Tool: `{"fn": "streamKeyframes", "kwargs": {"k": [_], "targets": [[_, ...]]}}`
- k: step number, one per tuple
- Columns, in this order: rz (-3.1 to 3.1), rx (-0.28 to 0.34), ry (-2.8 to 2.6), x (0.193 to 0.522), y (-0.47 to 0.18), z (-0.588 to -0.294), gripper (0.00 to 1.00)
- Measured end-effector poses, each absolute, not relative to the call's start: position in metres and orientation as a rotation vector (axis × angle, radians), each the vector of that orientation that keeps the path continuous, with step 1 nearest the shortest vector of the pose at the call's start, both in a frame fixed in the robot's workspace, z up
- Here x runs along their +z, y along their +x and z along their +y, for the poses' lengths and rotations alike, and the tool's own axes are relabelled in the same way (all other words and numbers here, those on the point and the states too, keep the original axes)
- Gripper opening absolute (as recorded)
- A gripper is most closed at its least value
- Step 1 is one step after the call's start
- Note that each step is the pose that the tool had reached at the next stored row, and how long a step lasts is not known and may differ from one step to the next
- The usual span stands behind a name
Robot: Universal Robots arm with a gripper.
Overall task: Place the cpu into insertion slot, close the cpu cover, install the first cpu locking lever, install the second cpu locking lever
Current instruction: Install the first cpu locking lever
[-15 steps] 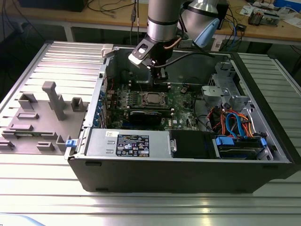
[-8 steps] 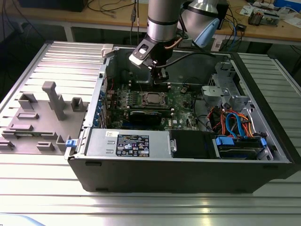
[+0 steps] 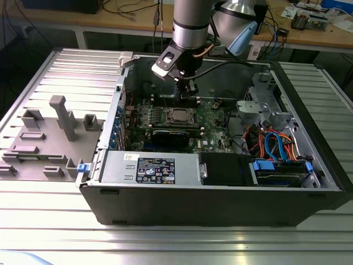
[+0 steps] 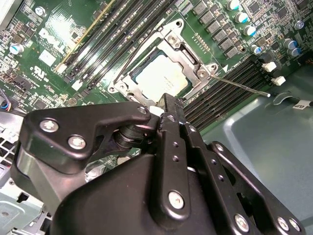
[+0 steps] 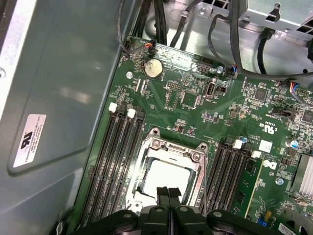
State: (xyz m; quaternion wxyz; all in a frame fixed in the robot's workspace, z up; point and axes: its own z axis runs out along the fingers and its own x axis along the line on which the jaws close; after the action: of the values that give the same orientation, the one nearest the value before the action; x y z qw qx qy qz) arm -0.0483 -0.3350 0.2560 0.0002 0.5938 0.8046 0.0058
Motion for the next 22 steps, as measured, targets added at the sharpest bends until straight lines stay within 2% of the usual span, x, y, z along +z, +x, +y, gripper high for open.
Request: {"fn": "streamKeyframes", "kwargs": {"k": [22], "targets": [[2.549,0.018,1.836,0.256,-0.0483,-0.335,0.11]]}}
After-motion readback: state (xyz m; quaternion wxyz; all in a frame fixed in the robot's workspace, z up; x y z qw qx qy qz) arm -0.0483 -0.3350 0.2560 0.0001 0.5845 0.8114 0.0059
